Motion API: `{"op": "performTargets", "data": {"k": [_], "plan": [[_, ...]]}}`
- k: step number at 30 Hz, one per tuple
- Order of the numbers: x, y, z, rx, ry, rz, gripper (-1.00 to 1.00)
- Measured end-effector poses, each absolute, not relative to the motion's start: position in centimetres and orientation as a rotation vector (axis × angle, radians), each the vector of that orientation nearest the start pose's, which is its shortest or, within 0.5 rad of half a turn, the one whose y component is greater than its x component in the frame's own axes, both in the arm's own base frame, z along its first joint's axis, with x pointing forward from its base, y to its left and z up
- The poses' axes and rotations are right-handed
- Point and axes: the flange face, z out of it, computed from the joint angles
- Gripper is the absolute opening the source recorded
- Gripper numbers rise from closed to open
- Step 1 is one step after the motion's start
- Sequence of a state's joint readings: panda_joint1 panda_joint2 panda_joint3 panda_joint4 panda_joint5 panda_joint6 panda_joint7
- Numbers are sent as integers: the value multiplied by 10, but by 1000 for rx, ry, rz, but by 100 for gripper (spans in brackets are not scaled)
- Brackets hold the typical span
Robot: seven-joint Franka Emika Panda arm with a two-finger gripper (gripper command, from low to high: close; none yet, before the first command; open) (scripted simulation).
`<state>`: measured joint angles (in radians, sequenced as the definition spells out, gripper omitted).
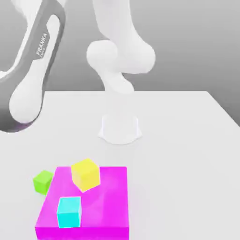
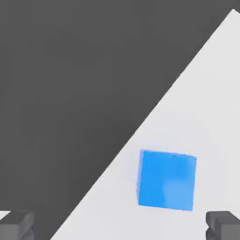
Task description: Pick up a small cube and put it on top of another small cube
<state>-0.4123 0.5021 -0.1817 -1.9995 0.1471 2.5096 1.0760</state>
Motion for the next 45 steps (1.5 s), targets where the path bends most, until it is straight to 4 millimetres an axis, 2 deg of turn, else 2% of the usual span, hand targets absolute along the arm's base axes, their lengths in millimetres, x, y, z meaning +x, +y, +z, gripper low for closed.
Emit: {"op": "performTargets", "data": {"k": [4, 5, 11, 13, 16, 23, 31, 39, 41, 44, 45], "plan": [[501, -347, 143, -1966, 2450, -2, 0], [501, -347, 133, -1966, 2450, -1, -100], [500, -347, 129, -1965, 2450, -1, -100], [501, -348, 146, -1964, 2450, -1, -100], [500, -344, 189, -1971, 2445, -1, -100], [486, -268, 254, -2133, 2306, -1, -100], [447, -173, 304, -2331, 2106, -1, -100], [383, -102, 328, -2484, 1917, 2, -100], [377, -95, 314, -2500, 1897, 1, -100], [375, -93, 278, -2506, 1891, 1, -100], [374, -93, 269, -2507, 1891, 0, 100]]}}
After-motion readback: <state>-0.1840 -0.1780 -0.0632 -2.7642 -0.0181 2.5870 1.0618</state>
